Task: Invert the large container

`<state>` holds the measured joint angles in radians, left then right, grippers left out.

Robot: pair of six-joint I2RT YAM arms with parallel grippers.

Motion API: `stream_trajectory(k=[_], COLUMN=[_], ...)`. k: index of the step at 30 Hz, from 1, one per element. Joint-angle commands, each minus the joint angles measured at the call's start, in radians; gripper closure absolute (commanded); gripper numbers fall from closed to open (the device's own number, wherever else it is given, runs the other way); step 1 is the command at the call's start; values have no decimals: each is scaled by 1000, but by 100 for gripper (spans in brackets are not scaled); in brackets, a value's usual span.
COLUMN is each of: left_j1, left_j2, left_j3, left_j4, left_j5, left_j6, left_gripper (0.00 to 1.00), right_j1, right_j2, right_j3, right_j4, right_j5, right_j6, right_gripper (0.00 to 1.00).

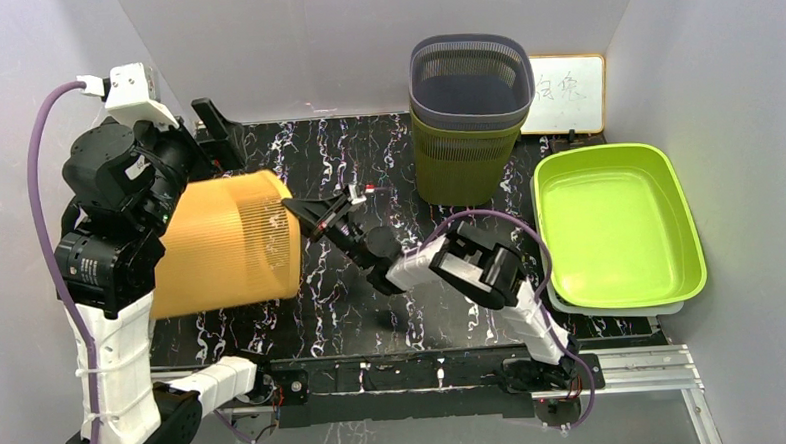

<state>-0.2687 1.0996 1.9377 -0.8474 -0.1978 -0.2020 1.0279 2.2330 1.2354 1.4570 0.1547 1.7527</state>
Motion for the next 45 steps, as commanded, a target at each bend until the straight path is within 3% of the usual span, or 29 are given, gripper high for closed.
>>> stream_trajectory(k=[1,14,26,32,45], left_j1=[-4,-4,-3,-3,-3], left_j2=[-25,-61,-86,-86,-96], left_j3=[-7,-91,-166,-195,-272], left_j4=[-11,5,23,33,64], left_j5=[-2,-7,-3,-2,9], left_j6=[12,8,-7,-5,-8], left_gripper=[2,2,2,2,2], right_j1=[-42,-197,-281,-315,-356], right_j2=[15,-70,-55,-43,-190], right_j3=[-80,-463,-587,-640,-701], right_j4=[363,363,359,355,10], right_j5=[99,28,-72,-109,-152], right_j6=[127,54,-59,-97,-319], right_gripper=[100,100,79,76,74])
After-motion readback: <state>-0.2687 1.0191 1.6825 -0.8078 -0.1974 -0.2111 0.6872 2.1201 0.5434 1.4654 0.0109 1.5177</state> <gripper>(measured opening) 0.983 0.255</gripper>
